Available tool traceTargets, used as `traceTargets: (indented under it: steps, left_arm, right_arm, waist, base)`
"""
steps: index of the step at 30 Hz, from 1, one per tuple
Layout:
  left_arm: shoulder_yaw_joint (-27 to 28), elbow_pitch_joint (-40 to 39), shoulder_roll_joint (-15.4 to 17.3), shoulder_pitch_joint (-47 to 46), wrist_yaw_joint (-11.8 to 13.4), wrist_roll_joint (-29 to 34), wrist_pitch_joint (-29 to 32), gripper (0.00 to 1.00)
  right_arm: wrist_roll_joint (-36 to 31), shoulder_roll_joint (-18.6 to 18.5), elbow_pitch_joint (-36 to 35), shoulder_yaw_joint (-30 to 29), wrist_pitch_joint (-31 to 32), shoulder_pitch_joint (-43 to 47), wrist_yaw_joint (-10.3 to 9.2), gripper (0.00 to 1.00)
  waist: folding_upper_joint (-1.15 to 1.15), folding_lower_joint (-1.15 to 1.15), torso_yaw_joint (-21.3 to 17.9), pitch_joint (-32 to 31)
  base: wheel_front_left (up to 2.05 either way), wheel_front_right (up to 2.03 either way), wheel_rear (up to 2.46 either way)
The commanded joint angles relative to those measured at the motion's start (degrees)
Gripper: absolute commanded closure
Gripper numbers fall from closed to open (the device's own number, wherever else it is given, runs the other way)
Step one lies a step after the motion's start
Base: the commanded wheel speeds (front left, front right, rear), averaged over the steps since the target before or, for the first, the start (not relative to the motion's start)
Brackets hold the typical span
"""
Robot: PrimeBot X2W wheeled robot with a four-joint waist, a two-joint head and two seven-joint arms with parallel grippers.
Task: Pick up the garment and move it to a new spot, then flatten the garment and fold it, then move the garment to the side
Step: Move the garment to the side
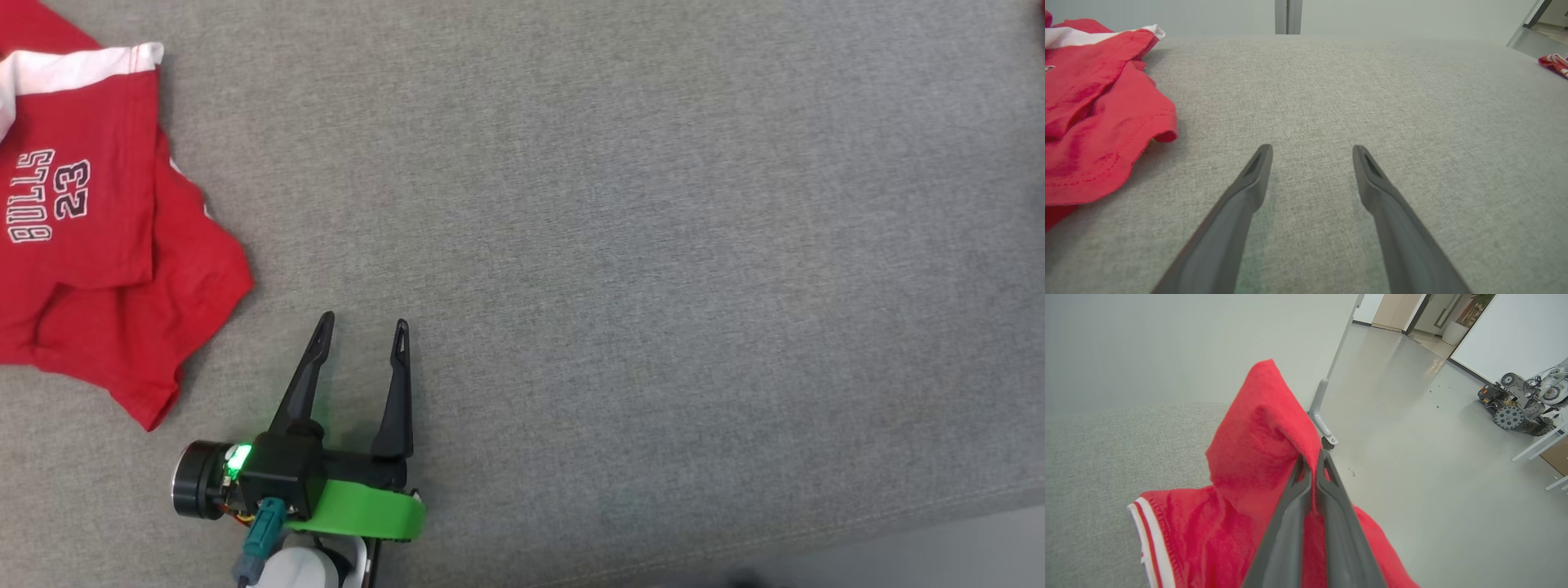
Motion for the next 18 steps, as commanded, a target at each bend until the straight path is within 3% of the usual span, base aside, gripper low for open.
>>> traceTargets:
  steps: [1,3,11,18]
  left_arm:
    - [0.11,-0.30,0.27,0.02,0.40,-0.17,-0.02,0.00]
    - [0.10,-0.31,0.26,0.13,0.55,-0.45,-0.02,0.00]
    - [0.09,0.02,0.26,1.18,1.31,-1.49,-0.02,0.00]
    - [-0.81,-0.01,0.26,1.91,2.19,-3.46,-0.02,0.00]
  right_arm:
    - [-2.40,-0.08,0.23,-2.05,-0.35,-0.43,-0.10,0.56]
    - [-5.50,0.30,0.01,-5.33,-0.42,-0.24,-0.10,0.00]
    - [-15.43,2.89,-1.36,-10.64,-3.29,0.12,-0.10,0.00]
    - [-15.82,3.91,-0.04,-6.11,-6.44,0.94,-0.10,0.00]
  waist:
    - [0.00,-0.01,2.32,1.90]
    - [0.00,-0.01,2.36,1.61]
    - [0.00,-0.01,1.17,-1.67]
    - [0.00,-0.01,0.85,-5.92]
  base:
    - [0.00,0.00,0.00]
    - [0.00,0.00,0.00]
    - [0.00,0.00,0.00]
    - [0.00,0.00,0.00]
